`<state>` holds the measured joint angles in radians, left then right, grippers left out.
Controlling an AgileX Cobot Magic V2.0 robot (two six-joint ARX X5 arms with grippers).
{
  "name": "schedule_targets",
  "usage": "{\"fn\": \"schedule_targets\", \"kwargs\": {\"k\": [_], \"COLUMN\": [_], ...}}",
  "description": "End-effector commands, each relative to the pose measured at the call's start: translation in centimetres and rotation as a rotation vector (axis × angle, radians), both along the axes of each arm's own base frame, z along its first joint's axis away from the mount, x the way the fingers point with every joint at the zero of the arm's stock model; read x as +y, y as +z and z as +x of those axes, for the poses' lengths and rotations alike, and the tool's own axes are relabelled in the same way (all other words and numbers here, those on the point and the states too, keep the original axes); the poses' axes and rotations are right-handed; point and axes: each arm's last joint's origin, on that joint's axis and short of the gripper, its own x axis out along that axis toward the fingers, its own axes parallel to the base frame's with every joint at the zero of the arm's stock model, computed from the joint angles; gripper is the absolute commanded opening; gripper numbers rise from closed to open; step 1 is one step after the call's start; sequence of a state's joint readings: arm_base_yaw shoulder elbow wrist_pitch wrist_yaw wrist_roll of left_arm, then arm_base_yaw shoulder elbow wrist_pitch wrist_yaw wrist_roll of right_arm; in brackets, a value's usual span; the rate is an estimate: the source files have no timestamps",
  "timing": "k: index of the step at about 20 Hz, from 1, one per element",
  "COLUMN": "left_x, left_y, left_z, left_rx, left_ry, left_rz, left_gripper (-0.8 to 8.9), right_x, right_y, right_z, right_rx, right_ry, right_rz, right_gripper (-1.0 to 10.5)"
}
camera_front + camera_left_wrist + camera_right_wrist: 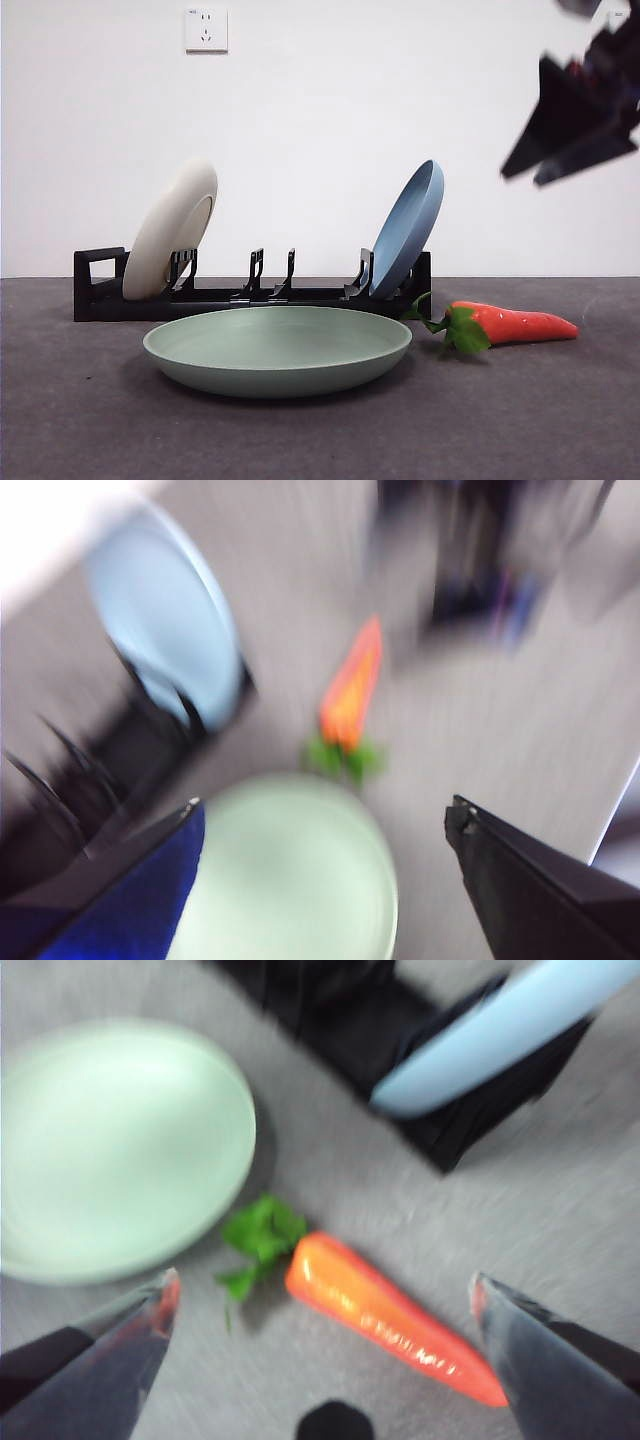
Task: Take the green plate from the plate rack,put the plate on the table,take the carrot from the table,put the carrot in the plate
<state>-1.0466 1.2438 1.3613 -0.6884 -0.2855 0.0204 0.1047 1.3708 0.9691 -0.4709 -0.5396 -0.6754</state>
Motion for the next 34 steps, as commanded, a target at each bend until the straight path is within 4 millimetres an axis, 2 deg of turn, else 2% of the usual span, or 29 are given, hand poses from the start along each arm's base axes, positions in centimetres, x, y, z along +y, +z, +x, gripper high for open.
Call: {"fn": "schedule_targets", "kwargs": {"k": [1, 3, 5, 10, 12, 15, 18, 19, 22, 25, 27, 29, 32, 34], "left_x": [2.3, 4.4, 6.0, 8.4, 8.7, 8.8, 8.8, 8.8, 8.8, 8.8, 8.8, 8.8, 8.8, 8.8], "left_y": [3.3, 5.3, 6.3, 6.5, 6.4, 6.1, 6.1, 6.2, 6.2, 6.2, 6.2, 6.2, 6.2, 6.2], "left_z": [-1.2, -2.1, -2.9, -4.2, -4.3, -4.4, -4.4, -4.4, -4.4, -4.4, -4.4, -4.4, -4.4, -4.4], "left_rx": [-0.061, -0.132, -0.171, -0.167, -0.15, -0.133, -0.133, -0.133, -0.132, -0.125, -0.125, -0.125, -0.125, -0.125], "left_ry": [0.053, 0.123, 0.167, 0.215, 0.221, 0.227, 0.227, 0.227, 0.229, 0.237, 0.237, 0.238, 0.238, 0.237], "left_rz": [-0.11, -0.165, -0.195, -0.183, -0.175, -0.163, -0.162, -0.163, -0.168, -0.177, -0.178, -0.179, -0.178, -0.177], "left_gripper": [4.09, 4.09, 4.09, 4.09, 4.09, 4.09, 4.09, 4.09, 4.09, 4.09, 4.09, 4.09, 4.09, 4.09], "right_x": [0.2, 0.5, 1.2, 3.4, 4.0, 4.2, 4.2, 4.2, 4.2, 4.2, 4.2, 4.2, 4.2, 4.3], "right_y": [-2.3, -4.1, -5.7, -8.1, -8.6, -9.5, -10.3, -10.3, -10.4, -10.5, -10.5, -10.6, -10.5, -9.7], "right_z": [1.5, 2.5, 3.3, 4.7, 5.0, 5.3, 5.4, 5.4, 5.4, 5.4, 5.3, 5.2, 5.2, 5.0], "right_rx": [0.007, 0.02, 0.013, -0.061, -0.088, -0.072, -0.047, -0.045, -0.043, -0.031, -0.014, 0.004, 0.069, 0.101], "right_ry": [0.081, 0.117, 0.146, 0.233, 0.234, 0.239, 0.23, 0.231, 0.232, 0.221, 0.215, 0.21, 0.114, 0.04], "right_rz": [-0.061, -0.084, -0.141, -0.224, -0.241, -0.251, -0.272, -0.271, -0.27, -0.264, -0.261, -0.259, -0.2, -0.147], "right_gripper": [5.0, 5.0, 5.0, 5.0, 4.9, 4.1, 4.0, 3.6, 1.1, 0.7, -0.1, -0.1, -0.1, -0.1]}}
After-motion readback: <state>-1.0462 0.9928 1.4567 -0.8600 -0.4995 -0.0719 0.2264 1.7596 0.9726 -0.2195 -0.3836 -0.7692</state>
